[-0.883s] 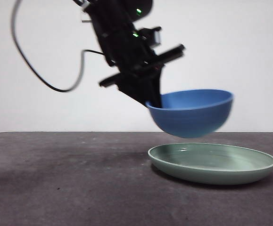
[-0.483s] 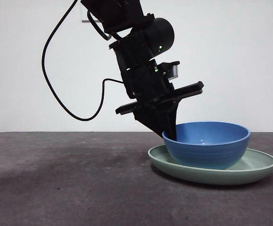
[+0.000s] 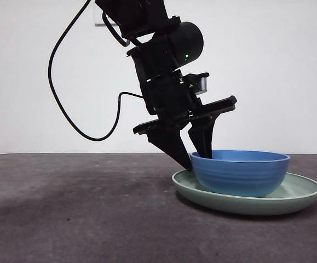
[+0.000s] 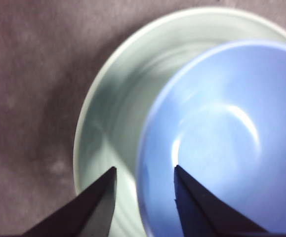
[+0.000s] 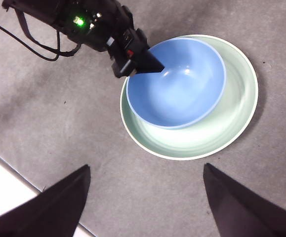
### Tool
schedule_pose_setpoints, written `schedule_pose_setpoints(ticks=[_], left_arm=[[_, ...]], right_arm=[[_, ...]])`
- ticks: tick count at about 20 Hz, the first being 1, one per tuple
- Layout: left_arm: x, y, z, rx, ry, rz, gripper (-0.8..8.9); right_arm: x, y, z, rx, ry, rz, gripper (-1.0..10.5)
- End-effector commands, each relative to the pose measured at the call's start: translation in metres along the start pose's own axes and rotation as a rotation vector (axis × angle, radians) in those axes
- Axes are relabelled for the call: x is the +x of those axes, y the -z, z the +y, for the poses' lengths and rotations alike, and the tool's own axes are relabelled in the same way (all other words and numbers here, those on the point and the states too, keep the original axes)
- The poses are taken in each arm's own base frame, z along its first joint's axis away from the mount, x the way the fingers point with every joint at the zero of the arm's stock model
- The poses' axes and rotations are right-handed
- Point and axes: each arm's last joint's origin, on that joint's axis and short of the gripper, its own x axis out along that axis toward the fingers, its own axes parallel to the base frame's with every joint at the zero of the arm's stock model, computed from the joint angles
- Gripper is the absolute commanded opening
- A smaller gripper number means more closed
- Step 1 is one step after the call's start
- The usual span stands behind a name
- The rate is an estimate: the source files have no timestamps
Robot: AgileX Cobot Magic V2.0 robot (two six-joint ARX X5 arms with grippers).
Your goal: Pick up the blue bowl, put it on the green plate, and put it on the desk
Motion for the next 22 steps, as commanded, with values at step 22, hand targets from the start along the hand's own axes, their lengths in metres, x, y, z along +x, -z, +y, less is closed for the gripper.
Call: schedule_pose_setpoints(ticks=[22], left_arm=[[-0.263, 0.089, 0.022, 0.011, -0.053, -0.438, 1.95]], right_arm=[[-0.002, -0.004, 0.001, 0.000, 0.001, -0.015, 3.7]])
